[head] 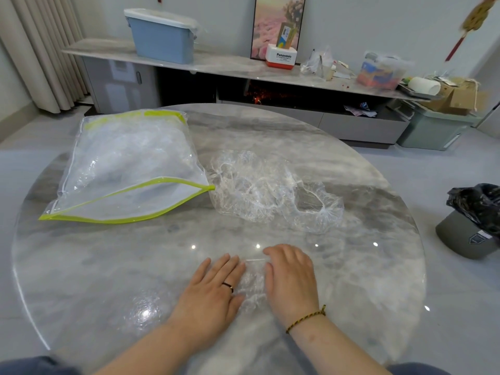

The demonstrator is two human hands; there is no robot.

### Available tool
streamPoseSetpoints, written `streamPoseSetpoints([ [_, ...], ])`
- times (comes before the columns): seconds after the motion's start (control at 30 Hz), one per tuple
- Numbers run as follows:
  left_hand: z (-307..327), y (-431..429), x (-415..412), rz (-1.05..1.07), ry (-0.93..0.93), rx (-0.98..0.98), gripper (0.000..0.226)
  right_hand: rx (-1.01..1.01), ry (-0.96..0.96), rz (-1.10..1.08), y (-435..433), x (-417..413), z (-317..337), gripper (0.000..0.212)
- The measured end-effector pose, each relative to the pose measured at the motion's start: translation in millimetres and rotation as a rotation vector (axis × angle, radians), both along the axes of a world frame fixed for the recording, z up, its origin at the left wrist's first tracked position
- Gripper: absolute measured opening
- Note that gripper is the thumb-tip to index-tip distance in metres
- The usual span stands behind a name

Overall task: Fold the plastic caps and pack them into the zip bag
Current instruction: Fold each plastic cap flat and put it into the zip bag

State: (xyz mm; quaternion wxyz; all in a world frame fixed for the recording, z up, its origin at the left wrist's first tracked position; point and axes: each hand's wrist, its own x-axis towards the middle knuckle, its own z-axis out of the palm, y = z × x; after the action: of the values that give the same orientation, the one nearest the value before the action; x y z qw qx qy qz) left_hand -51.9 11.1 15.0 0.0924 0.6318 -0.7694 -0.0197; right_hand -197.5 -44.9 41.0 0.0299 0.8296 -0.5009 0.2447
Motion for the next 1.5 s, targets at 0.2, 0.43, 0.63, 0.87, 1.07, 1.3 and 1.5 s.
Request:
streamPoseSetpoints([
  [0.2,-0.3,2.5,-3.6,0.026,-0.023,0.072,0.077,0.326,0.272,0.107,5.8,6.5,-15.1,0.043],
  [0.43,-5.9,0.7,-1.8,0.029,-0.043,-0.084,0.053,0.393,0.313,0.059,-19.0,-18.1,-3.8,0.085],
  [0.63,16.4,-8.2,9.7,0.115,0.174,-0.13,0.032,-0.057,0.002,-0.005,-16.7,-16.8,-0.8,0.038],
  [0.87,22.8,-13.8,27.6,0.327,0.17,0.112,0.035,-0.013,0.074,0.598,27.2,-1.9,0.6,0.026],
  [1.07,34.7,-9.3,40.0,0.357,0.149,0.142,0.036,0.049,0.17,0.554,34.6,6.2,-14.6,0.038],
  [1.3,34.8,0.0,48.4,-0.169,0.526,0.061,0.055,0.334,-0.349,0.408,33.3,3.7,-24.3,0.012],
  [1.5,19.6,-4.8,31.9,-0.208,0.259,-0.047,0.061,0.648,-0.711,0.055,39.9,-4.6,-17.3,0.042],
])
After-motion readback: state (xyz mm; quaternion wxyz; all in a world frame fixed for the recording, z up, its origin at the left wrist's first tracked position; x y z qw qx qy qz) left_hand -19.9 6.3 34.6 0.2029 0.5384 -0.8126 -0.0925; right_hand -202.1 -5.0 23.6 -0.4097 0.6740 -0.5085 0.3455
